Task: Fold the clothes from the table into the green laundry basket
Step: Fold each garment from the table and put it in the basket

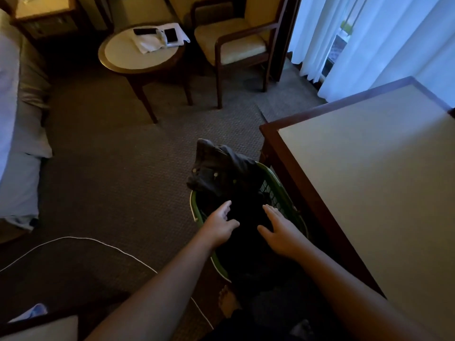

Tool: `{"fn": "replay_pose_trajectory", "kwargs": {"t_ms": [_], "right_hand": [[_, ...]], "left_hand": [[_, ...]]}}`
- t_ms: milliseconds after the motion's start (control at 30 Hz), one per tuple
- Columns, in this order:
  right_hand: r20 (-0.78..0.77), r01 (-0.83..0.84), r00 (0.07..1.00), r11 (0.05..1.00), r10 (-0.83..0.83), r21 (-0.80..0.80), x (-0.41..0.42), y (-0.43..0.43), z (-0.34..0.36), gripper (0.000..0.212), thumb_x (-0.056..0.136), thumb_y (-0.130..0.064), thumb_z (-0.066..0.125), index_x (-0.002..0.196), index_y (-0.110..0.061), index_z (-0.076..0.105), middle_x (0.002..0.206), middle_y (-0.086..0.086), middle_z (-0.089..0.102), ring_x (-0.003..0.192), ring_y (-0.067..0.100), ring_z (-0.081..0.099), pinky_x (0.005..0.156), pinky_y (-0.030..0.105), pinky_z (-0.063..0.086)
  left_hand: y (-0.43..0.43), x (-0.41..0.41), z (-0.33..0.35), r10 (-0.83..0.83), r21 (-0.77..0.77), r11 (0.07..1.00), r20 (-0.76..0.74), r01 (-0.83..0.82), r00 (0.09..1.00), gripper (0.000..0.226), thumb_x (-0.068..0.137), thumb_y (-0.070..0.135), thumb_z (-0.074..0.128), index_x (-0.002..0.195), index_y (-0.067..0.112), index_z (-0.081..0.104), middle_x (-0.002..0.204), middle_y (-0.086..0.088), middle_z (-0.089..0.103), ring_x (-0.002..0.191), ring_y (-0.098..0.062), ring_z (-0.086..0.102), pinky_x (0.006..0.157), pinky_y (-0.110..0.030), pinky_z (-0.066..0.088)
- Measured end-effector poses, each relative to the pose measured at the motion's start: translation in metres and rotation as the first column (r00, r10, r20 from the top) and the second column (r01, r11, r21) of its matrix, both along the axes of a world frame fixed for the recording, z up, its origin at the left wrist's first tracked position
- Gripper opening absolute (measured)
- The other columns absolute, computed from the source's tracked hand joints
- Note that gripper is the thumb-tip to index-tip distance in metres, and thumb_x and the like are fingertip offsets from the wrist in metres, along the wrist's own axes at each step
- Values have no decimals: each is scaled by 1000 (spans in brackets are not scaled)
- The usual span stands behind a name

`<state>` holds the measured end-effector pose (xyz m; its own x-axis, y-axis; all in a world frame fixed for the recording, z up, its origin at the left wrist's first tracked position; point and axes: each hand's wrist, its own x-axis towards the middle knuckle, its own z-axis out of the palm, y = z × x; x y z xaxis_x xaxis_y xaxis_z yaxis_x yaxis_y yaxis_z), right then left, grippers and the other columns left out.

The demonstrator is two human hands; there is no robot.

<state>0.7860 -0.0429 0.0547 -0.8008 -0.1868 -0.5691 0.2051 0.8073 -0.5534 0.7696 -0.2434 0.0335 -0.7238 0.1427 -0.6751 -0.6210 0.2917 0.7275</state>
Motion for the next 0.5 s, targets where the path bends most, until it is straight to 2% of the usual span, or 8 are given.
{"fn": "replay_pose_trajectory", "kwargs": {"t_ms": [67, 267, 400, 433, 500], "right_hand": [[25, 26, 999, 1000, -26, -14, 8, 2, -6, 73, 105, -37, 53, 164, -20, 14, 171, -1, 12, 158, 17, 7, 126, 35, 13], [102, 142, 985, 990, -139, -25, 40, 13, -35, 69, 103, -32, 57, 162, -21, 23, 168, 3, 24, 154, 19, 24, 122, 33, 25], [158, 202, 967, 979, -202, 13, 63, 22, -67, 73, 101, -33, 61, 161, -16, 24, 166, 6, 28, 153, 22, 27, 123, 36, 26], [172, 209, 962, 978, -211, 29, 68, 24, -77, 74, 100, -36, 61, 161, -15, 24, 166, 7, 27, 153, 23, 26, 124, 37, 26], [205, 251, 945, 967, -256, 52, 75, 30, -97, 79, 100, -47, 58, 162, -14, 21, 168, 8, 21, 155, 25, 20, 125, 40, 24]], "left_hand": [[5, 6, -6, -11, -25, 1000, 19, 12, 1000, 76, 100, 4, 61, 165, 19, 24, 170, -8, 27, 156, -24, 28, 122, -35, 30], [16, 36, -25, -111, -111, 986, 112, 123, 988, 73, 100, 12, 61, 164, 26, 28, 167, -4, 34, 151, -22, 38, 120, -37, 37], [24, 57, -37, -191, -135, 967, 177, 216, 965, 80, 102, 11, 59, 166, 28, 14, 168, -5, 31, 149, -24, 41, 109, -30, 40], [24, 62, -42, -202, -139, 963, 192, 230, 961, 82, 102, 11, 60, 166, 29, 11, 169, -5, 29, 150, -25, 40, 112, -30, 40], [24, 69, -50, -228, -156, 952, 212, 263, 950, 87, 102, 14, 61, 166, 33, 6, 171, -3, 26, 152, -26, 37, 121, -41, 38]]}}
